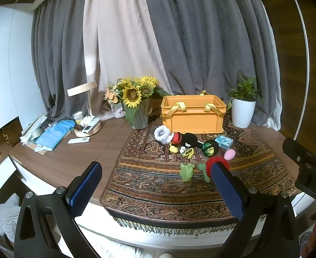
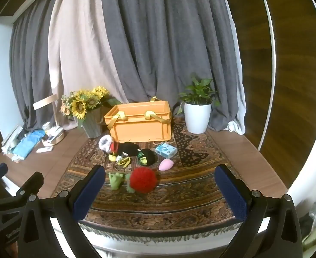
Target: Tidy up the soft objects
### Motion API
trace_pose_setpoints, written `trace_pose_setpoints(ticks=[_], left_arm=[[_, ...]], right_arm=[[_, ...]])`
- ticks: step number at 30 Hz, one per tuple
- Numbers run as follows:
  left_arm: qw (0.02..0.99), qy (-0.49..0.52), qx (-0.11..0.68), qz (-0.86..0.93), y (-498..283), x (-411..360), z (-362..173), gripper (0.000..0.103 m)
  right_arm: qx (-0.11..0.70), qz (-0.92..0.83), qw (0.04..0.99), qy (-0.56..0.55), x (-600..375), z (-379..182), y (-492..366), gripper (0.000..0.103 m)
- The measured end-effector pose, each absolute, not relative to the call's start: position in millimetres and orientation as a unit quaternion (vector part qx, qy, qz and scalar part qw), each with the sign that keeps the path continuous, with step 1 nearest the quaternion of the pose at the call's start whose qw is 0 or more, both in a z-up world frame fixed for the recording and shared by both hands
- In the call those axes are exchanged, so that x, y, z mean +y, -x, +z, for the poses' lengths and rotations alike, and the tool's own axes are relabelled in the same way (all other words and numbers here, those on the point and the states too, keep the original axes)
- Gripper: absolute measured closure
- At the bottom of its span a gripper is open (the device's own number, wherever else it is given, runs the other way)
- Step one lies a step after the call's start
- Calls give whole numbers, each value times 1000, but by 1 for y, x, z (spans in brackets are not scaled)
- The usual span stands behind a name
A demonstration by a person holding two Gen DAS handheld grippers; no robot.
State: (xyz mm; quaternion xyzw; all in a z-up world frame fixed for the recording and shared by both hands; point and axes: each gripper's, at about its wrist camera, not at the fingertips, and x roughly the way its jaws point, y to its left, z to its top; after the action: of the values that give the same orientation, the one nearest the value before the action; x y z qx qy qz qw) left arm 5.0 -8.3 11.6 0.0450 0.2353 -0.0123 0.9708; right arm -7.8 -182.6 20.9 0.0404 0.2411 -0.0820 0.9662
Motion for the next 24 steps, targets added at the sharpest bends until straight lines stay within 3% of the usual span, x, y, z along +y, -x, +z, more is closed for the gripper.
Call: trace_pose_setpoints(ticks=[24], left_arm=[[972, -46, 232, -11, -4, -9, 7, 0]], right_arm=[[238, -79, 967, -44, -184, 20, 10, 1]])
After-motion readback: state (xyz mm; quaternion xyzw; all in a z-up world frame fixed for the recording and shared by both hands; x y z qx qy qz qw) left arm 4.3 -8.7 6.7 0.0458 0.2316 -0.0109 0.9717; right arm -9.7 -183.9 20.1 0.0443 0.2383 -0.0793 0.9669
